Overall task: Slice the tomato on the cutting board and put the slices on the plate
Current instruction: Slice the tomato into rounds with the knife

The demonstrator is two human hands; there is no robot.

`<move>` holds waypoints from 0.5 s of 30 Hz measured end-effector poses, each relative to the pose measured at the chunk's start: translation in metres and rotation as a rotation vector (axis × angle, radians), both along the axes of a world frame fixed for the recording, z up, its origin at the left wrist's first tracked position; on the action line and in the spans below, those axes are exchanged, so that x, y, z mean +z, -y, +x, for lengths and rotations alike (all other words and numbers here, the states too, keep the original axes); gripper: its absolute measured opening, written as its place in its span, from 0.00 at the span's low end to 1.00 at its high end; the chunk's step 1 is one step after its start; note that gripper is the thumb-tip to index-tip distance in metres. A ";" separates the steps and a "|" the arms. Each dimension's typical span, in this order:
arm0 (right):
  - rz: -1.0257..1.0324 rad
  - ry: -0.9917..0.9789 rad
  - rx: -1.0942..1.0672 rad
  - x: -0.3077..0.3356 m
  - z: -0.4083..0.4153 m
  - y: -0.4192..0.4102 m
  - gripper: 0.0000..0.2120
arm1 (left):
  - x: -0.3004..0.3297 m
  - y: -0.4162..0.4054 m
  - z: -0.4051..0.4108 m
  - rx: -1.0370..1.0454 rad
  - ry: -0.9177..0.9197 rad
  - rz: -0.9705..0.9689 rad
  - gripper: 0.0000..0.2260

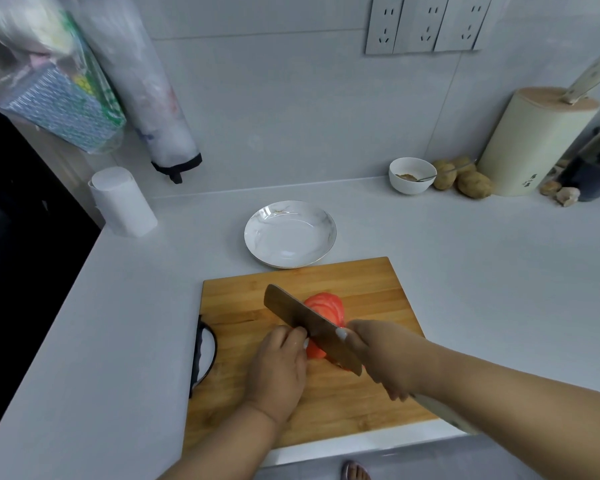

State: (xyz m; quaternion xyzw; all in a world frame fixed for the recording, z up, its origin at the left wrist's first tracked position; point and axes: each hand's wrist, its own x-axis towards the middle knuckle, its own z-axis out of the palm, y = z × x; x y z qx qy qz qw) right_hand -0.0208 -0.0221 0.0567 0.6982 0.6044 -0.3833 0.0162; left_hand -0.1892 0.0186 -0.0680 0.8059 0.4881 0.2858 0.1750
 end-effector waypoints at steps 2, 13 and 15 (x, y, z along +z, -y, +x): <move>0.016 0.010 0.011 -0.003 -0.006 -0.008 0.24 | 0.000 0.000 -0.001 -0.001 -0.009 -0.001 0.09; -0.118 -0.118 -0.064 -0.011 0.001 -0.007 0.23 | 0.002 0.001 -0.004 -0.026 -0.010 0.026 0.11; -0.060 -0.094 -0.049 -0.017 -0.008 -0.012 0.23 | 0.003 0.001 -0.004 -0.035 0.004 0.033 0.11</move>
